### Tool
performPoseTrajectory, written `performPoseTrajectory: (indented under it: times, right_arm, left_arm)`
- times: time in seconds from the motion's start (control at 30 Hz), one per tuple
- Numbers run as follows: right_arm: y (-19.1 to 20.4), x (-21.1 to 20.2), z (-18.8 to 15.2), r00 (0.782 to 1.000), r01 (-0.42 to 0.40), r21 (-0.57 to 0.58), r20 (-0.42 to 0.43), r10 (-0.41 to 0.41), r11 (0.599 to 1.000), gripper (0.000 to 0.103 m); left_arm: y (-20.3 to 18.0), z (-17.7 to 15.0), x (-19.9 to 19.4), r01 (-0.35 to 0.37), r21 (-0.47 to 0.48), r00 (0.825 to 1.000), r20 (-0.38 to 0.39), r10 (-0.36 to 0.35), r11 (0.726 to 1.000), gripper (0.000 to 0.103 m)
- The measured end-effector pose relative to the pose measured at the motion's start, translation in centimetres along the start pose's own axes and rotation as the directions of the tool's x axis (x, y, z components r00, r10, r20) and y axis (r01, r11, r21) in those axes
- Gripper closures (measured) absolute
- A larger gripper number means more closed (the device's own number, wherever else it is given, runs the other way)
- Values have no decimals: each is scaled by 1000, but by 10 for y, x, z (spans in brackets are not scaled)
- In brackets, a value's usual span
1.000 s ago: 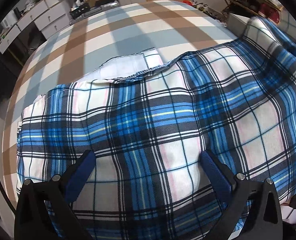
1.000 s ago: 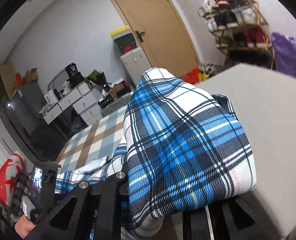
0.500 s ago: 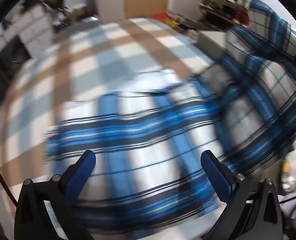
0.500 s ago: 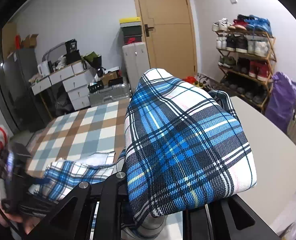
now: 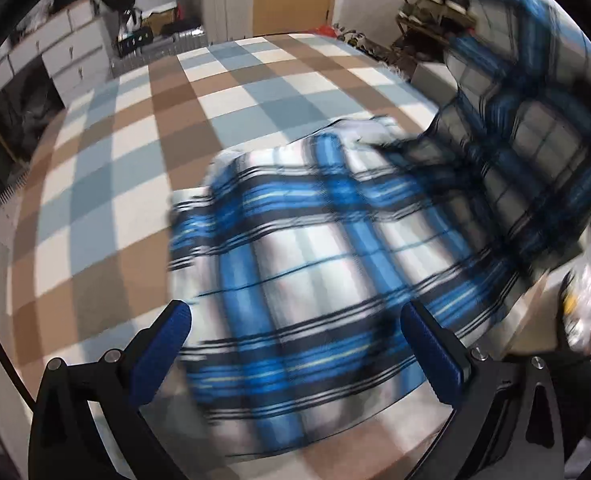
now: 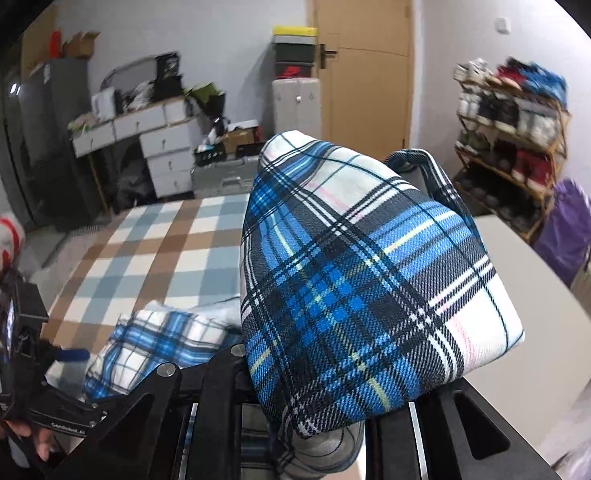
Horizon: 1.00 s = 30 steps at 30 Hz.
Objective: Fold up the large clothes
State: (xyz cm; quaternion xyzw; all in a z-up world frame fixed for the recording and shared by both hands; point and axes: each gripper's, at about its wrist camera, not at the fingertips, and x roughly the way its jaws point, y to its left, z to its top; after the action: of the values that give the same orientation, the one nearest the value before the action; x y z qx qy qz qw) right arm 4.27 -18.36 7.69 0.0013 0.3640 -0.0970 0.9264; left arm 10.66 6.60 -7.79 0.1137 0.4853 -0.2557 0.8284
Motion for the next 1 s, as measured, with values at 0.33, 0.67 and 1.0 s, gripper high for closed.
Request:
performPoseTrajectory:
  times: [0.33,0.67,1.0]
  right_arm:
    - [116,41,-25,973,-219,-201,-121,198,955,82]
    - [153,75,-87,791,-604,-189,-263,552,774,11]
    - [103,74,-77,393,-888,191,-157,906,418,0]
  left_arm:
    - [56,-32,-19,138,-83,989,-41,-142,987,1]
    - [121,-72,-28,391,-376,919,114,-376,840,1]
    - [70,-11,-87,534,-252,840,270,-471,807,1]
